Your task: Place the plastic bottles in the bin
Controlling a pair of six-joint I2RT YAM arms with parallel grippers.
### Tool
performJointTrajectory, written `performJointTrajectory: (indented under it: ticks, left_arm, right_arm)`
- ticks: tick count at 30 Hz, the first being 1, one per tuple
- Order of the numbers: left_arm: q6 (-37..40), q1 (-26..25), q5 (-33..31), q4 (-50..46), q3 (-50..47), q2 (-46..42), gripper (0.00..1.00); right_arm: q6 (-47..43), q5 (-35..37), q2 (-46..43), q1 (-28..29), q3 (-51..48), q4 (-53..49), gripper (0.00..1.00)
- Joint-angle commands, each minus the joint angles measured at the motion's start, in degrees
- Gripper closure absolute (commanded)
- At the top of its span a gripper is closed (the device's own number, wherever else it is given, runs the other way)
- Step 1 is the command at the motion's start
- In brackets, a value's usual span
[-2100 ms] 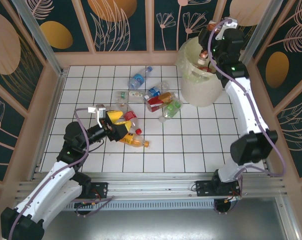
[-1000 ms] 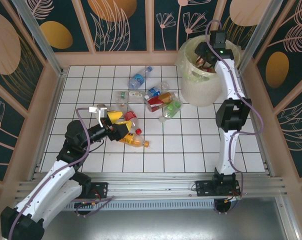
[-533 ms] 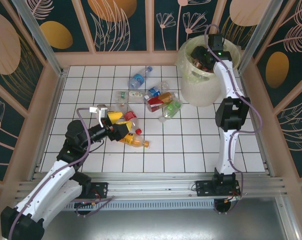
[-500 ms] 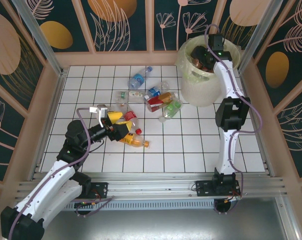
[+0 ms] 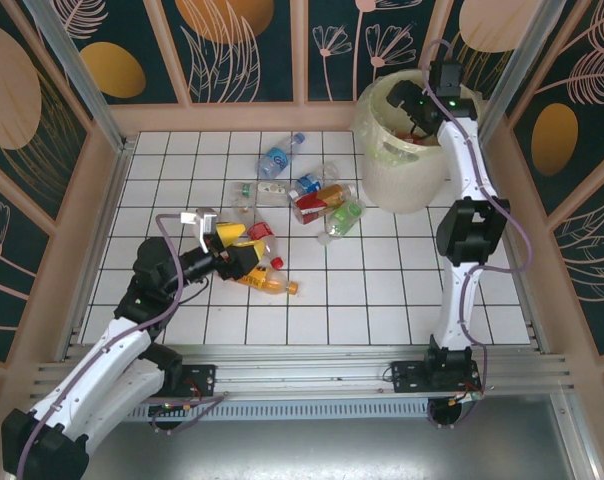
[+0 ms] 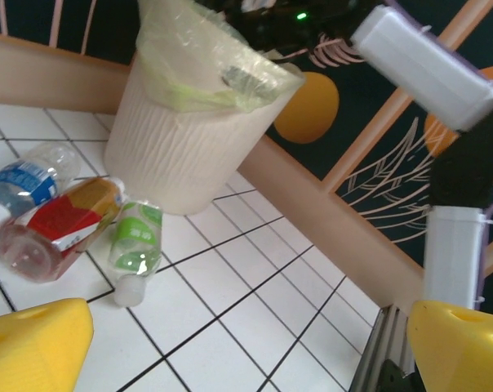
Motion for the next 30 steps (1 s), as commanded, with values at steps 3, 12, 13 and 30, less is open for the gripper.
performJointTrajectory:
  ticks: [3,12,13,30]
  left_arm:
    - [3.2,-0.3,-4.2,-6.3,4.7,3.2,0.01]
    - [12.0,-0.3,-3.7,-24.8,16.4,15.6,0.01]
    - [12.8,-0.3,-3.9,-27.7,18.0,17.5,0.01]
    - [-4.6,-0.3,-27.8,-42.3,34.6,43.1,0.01]
  right_arm:
    - [-3.9,-0.5,-12.7,0.1,-7.6,5.3,0.08]
    - [-10.1,-3.3,-32.1,1.8,-27.7,14.4,0.08]
    - [-10.6,-4.7,-34.5,2.0,-30.5,15.7,0.08]
    - [-10.3,-14.3,-64.5,11.8,-63.3,23.6,0.09]
